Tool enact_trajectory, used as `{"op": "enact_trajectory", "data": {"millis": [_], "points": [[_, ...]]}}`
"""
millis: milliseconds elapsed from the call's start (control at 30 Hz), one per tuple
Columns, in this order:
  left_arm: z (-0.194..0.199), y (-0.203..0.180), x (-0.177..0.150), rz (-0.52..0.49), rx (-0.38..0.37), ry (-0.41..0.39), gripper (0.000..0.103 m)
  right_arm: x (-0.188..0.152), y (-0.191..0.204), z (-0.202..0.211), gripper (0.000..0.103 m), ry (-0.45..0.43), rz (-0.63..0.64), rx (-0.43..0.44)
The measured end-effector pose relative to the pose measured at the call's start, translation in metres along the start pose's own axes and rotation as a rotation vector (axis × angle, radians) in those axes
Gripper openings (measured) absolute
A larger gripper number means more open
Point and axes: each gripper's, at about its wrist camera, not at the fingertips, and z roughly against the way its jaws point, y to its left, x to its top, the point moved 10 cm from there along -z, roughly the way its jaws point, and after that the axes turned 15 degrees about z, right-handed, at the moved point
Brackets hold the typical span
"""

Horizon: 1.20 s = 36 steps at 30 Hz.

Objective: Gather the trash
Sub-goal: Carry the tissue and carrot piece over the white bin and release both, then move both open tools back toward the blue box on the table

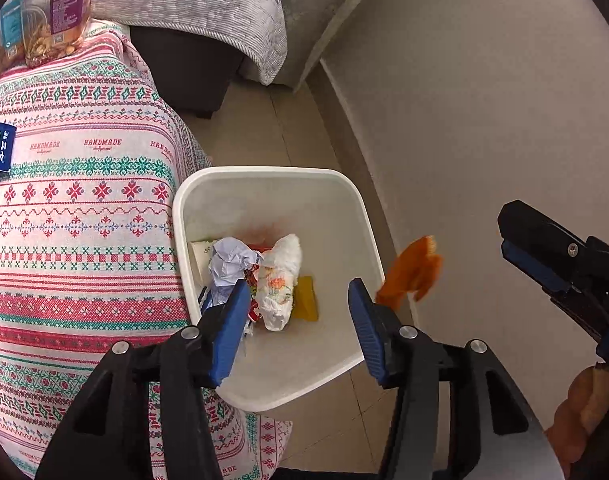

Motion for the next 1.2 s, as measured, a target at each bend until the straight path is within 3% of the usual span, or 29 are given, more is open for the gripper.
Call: {"op": "enact_trajectory", "data": {"millis": [500,700,867,1067,1200], "points": [[0.05,0.04,0.028,0.0,0.056,-0.09,0.051,0.014,0.028,-0.001,0.057,-0.015,0.029,0.018],[0.075,0.07,0.041,0.025,0.101,-0.124,0.051,0.02,0.048,-0.006,0.063,-0.015,0.051,0.024],[0.099,0.111,0.067,-0.017,0.227,-0.17,0.064,0.023,0.069,-0.01,0.066,-0.008,0.082,0.038],[0.127,0.189,0.123,-0.307,0.568,-0.173,0.085,0.024,0.09,-0.009,0.071,-0.013,0.13,0.041],[0.133,0.242,0.145,-0.332,0.652,-0.139,0.085,0.022,0.101,-0.015,0.076,0.003,0.15,0.042]]}}
